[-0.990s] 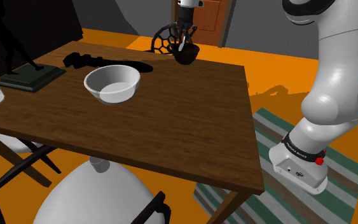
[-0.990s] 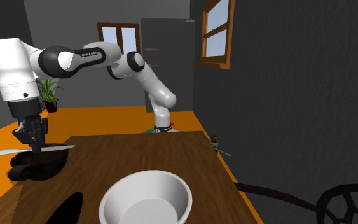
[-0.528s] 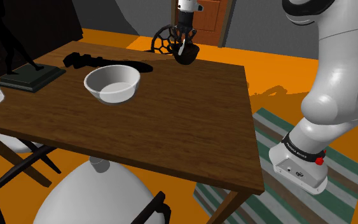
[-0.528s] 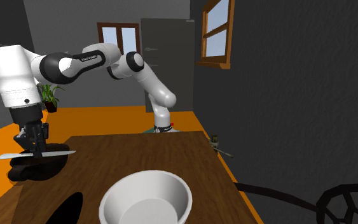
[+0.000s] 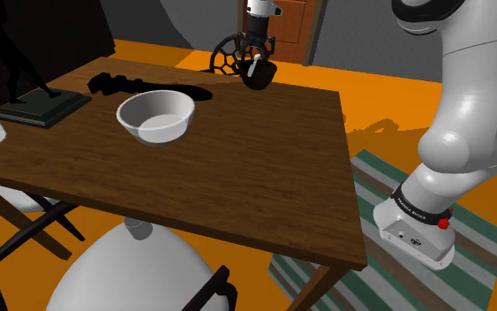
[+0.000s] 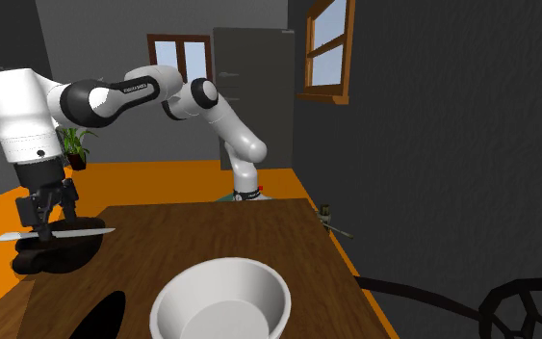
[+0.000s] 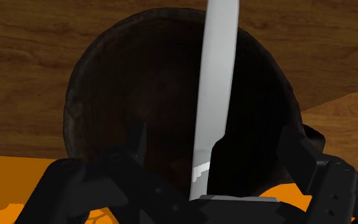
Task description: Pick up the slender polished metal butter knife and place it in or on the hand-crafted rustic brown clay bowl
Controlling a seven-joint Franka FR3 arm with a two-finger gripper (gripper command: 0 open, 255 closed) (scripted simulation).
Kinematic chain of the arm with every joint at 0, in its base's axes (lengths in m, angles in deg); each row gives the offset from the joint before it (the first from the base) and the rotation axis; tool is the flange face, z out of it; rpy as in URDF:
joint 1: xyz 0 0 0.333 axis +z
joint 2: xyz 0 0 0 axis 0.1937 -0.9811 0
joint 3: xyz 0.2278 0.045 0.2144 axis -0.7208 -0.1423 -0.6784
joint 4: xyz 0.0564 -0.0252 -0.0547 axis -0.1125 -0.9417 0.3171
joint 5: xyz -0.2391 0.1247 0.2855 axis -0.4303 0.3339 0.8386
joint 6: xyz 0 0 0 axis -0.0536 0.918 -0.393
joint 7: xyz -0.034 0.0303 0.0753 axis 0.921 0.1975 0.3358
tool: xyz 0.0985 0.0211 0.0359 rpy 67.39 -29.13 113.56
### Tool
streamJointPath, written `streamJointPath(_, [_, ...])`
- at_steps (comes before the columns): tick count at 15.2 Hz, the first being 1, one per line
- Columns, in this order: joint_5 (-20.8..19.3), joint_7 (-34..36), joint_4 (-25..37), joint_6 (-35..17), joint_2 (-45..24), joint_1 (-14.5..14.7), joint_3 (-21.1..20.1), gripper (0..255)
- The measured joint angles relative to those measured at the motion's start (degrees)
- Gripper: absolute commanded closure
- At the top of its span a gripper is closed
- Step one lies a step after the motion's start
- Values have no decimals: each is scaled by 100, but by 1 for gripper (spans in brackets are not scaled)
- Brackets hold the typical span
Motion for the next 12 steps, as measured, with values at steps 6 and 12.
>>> streamJointPath(6, [11, -72, 728, 674, -19, 97, -2, 0])
streamJointPath(12, [-1, -57, 872, 778, -63, 152, 2, 0])
